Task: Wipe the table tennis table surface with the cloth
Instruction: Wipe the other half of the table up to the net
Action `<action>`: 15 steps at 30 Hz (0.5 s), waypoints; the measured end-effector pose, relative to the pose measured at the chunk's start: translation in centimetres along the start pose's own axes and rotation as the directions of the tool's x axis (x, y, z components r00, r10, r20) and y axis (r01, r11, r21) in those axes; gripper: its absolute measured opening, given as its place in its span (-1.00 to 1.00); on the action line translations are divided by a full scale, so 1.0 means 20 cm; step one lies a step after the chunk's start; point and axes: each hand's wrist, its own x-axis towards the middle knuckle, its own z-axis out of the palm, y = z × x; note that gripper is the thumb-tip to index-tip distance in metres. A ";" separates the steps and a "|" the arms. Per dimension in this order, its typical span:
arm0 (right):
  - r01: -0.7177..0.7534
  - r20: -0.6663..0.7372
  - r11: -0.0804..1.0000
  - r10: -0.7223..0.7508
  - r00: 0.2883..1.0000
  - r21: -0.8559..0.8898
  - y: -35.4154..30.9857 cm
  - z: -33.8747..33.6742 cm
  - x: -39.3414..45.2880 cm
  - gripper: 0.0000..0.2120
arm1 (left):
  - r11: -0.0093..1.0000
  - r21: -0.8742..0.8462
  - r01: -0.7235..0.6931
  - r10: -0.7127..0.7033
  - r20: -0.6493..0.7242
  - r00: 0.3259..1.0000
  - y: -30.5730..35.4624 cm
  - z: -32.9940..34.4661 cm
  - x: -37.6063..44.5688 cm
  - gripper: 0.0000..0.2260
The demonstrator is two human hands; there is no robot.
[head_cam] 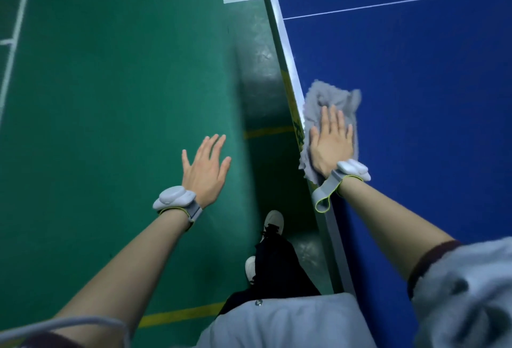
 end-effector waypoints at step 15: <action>0.526 0.214 0.850 -0.509 0.834 -0.027 0.36 -0.09 0.03 -0.45 | 0.938 0.026 -0.345 0.343 0.043 0.938 0.51 -0.10 0.57 -0.55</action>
